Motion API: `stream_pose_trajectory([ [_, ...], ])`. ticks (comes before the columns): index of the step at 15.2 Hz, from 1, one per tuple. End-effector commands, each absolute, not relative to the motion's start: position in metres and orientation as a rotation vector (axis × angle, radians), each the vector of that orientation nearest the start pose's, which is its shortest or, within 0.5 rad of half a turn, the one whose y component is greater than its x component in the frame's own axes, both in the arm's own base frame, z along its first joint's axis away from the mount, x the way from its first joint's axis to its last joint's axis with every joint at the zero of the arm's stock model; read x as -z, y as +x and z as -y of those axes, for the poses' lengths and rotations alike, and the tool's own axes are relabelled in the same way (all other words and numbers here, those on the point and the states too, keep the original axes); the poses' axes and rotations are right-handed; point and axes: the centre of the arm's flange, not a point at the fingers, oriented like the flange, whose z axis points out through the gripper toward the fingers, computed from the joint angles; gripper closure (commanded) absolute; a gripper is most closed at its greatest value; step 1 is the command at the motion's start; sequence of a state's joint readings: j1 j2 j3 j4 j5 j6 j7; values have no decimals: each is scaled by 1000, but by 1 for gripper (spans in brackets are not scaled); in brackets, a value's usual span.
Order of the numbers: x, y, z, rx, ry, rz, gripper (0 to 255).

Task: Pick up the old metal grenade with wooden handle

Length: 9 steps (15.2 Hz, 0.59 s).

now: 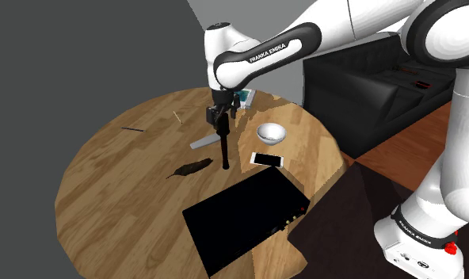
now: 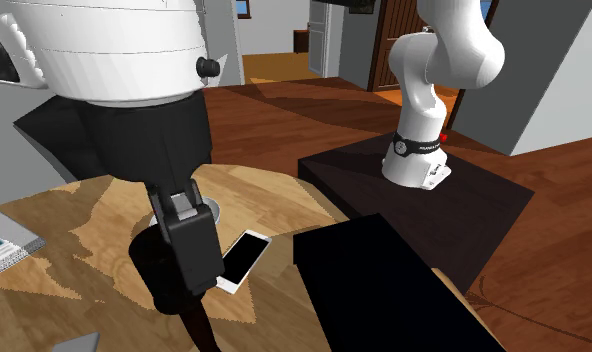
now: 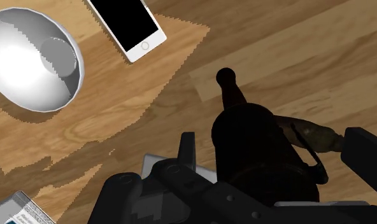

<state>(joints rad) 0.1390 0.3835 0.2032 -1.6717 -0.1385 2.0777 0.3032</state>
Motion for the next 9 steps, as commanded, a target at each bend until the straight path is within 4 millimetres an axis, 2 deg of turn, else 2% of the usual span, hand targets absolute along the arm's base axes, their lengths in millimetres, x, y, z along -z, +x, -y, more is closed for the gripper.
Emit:
stream_pose_trajectory([
  [1, -380, 632, -203, 72, -3172, 141, 0],
  [2, -380, 632, -203, 72, -3172, 141, 0],
  [3, -380, 632, -203, 72, -3172, 141, 255],
  [9, -380, 632, -203, 72, -3172, 141, 255],
])
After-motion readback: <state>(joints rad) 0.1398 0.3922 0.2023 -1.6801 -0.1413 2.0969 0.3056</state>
